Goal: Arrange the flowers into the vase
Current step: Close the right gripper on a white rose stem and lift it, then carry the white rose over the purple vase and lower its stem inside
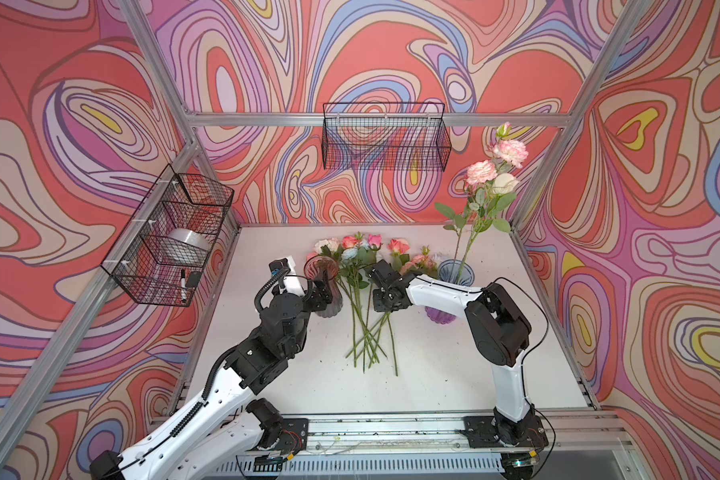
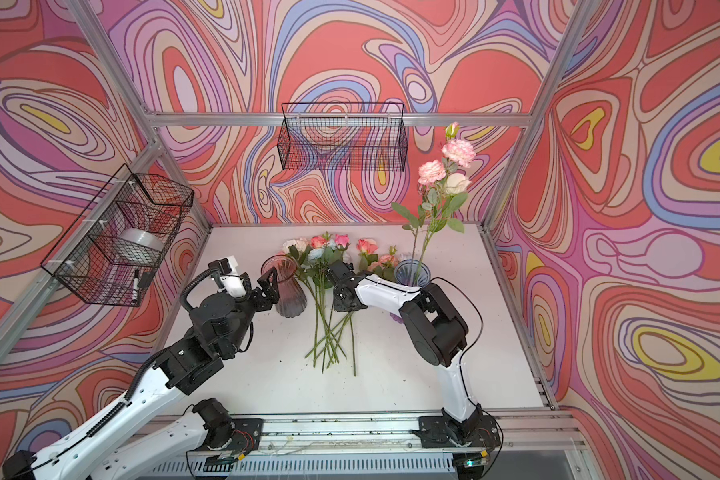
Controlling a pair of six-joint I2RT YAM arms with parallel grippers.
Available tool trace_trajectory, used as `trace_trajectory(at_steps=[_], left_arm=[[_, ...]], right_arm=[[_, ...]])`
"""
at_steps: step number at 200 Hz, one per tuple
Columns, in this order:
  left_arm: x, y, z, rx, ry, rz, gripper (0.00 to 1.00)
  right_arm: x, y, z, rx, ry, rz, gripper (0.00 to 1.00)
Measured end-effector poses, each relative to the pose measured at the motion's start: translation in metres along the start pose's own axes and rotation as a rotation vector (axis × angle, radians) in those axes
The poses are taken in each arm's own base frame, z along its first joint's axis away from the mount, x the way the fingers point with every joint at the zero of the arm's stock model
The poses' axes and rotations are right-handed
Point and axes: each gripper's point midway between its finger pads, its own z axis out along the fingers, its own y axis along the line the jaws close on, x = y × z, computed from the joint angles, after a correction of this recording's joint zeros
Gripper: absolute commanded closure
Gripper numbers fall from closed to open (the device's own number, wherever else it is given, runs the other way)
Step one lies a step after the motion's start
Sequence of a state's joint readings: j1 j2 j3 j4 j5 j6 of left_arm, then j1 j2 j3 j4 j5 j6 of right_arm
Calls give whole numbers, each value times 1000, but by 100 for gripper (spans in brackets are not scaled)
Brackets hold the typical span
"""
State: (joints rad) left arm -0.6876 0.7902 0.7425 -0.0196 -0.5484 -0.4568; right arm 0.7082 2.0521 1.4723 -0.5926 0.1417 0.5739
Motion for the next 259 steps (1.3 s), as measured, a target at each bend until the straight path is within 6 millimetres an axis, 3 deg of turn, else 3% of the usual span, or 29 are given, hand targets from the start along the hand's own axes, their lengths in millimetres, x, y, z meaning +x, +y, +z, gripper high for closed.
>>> trace_trajectory(at_steps=[28,50,99,130,189,223,259], left_arm=[[2,-1,1,6,9,4,19],[4,-3,2,12,14,5,19],[6,-7,2,33,26,6,19],[7,-8,2,44,32,5,19],[10,-21,1,113,52,0,19],[11,-32,-1,175,66,-5,18],[13,-49,-5,274,89,-11,16]], right_arm=[[-2,-1,-3,7,-9,9,100],[-11,-1,-20,0,-43,18,100],[-52,5,-107,-87,-223,55,100],[-73,8,-142,-114,-311,65,100],[-82,8,-183,-182,-413,52,100],[-85,11,-195,-209,-437,53,100],[-87,32,-223,-250,-483,1,100]])
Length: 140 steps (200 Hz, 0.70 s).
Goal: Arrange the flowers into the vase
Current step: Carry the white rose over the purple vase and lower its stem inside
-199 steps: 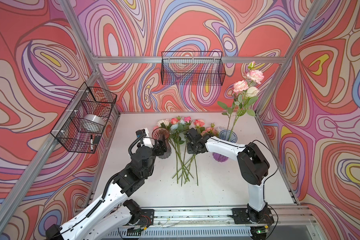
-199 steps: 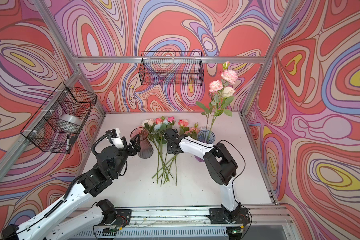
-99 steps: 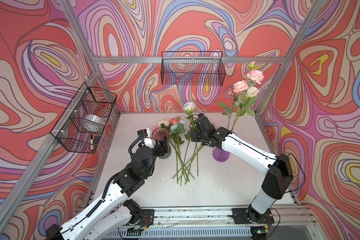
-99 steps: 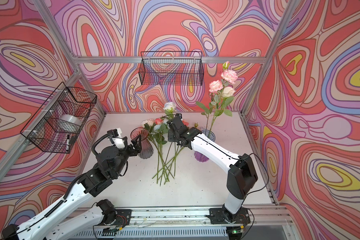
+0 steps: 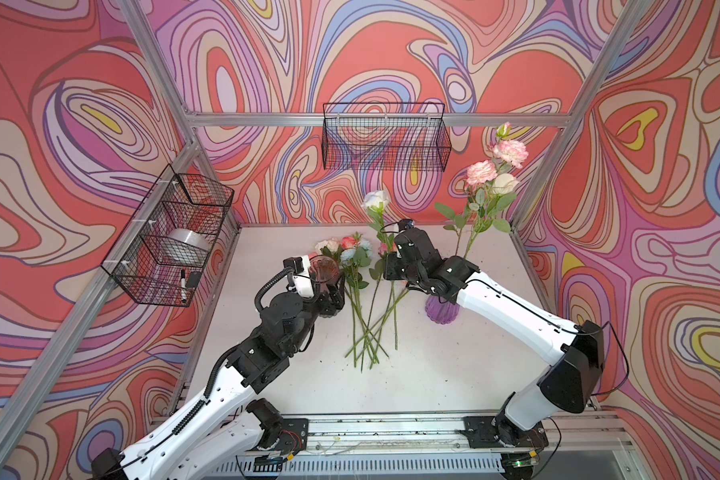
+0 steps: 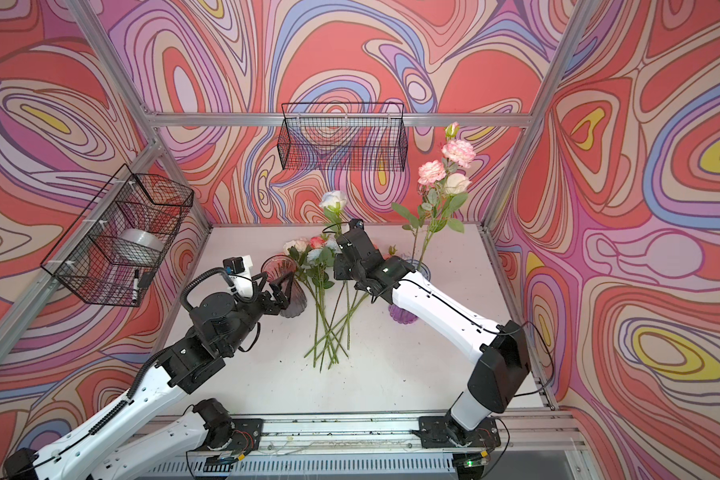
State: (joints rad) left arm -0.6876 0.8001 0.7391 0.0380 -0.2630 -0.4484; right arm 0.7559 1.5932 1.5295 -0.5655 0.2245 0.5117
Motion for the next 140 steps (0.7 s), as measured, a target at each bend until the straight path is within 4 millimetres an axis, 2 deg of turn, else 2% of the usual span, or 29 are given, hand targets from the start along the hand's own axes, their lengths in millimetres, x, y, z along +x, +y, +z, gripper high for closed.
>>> trace_trajectory(at_steps=[24,45,74,115,140], left_arm=[[5,-18,1,108,20,-4,16],[14,-36,5,206,61,-4,16],[39,-62,12,349,165,-5,18],[82,-96,23,528,382,-50,23],[97,-113,21,611,474,-77,23]], right_arm=[[-18,15,-30,-47,-78,-22,100],[-42,14,-63,-65,-182,-23,100],[-71,2,-102,-37,-323,-41,100],[-94,-24,-141,71,-491,-94,100],[-115,-34,-164,149,-611,-137,100]])
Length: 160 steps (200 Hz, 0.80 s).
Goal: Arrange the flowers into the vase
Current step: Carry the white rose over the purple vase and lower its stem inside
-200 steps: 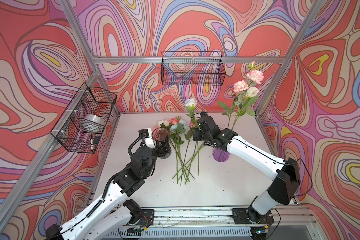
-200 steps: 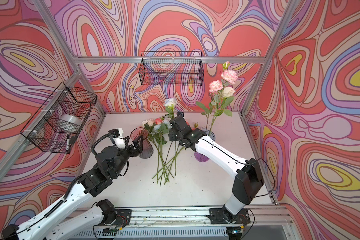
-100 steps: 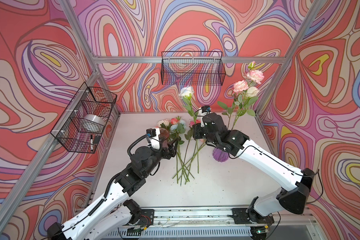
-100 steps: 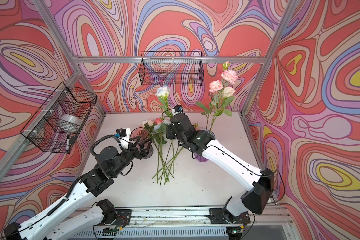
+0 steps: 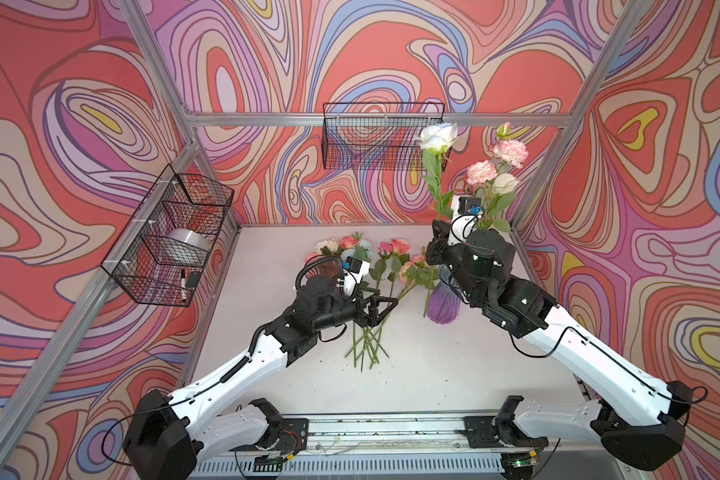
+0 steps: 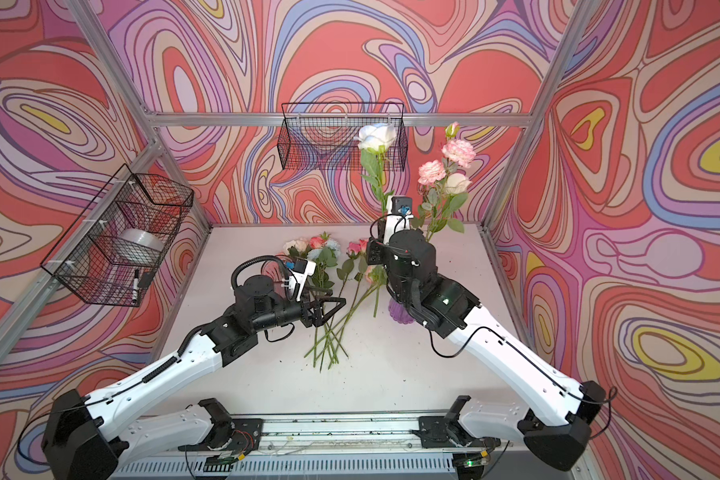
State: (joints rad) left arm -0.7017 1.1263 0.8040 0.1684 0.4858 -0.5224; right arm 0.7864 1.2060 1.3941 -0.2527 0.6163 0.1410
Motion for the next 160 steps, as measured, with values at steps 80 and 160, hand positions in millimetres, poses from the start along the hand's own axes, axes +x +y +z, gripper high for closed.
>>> trace_trajectory(at_steps=[80,160], left_arm=[[22,-27,10,117,105,-5,22],[22,-29,10,116,112,14,22]], right_arm=[[-76,-68,6,311,-302,-143,100],[-28,-114,33,441,-299,-193,100]])
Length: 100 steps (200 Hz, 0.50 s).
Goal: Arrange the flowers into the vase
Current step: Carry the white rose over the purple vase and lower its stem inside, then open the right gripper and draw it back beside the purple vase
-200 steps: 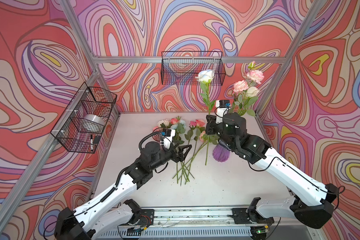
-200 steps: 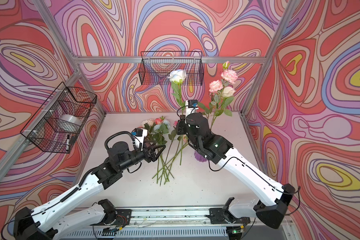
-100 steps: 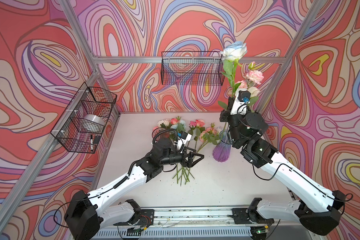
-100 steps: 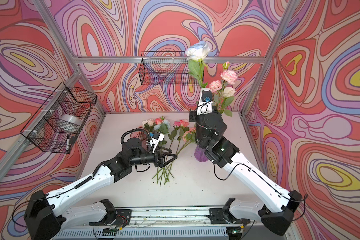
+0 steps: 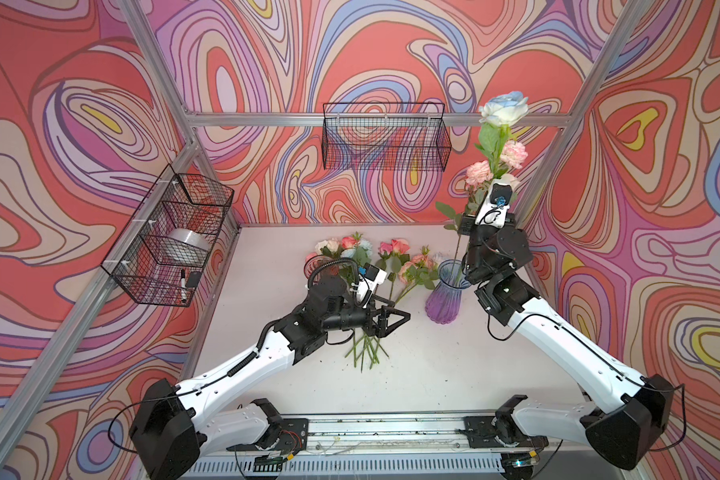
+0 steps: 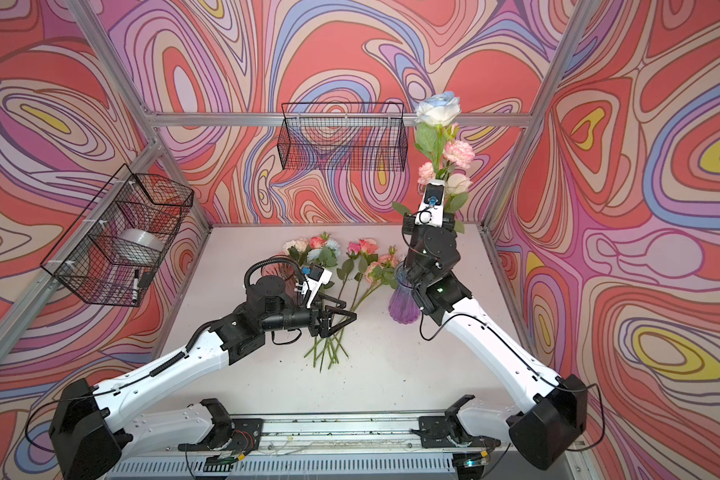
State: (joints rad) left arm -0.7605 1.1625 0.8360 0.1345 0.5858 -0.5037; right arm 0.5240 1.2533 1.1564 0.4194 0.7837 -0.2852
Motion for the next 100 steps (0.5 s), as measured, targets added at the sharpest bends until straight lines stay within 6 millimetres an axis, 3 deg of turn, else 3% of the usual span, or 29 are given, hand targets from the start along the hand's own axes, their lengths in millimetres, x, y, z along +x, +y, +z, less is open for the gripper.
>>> trace_trajectory(at_steps=[81,100], left_arm=[[3,0,1,-4,10,-1,22],[3,1,1,-7,9,-1,22]], right_arm=[[86,6,-20,-57,166,10,100],[96,2,-32,-78,194,47,93]])
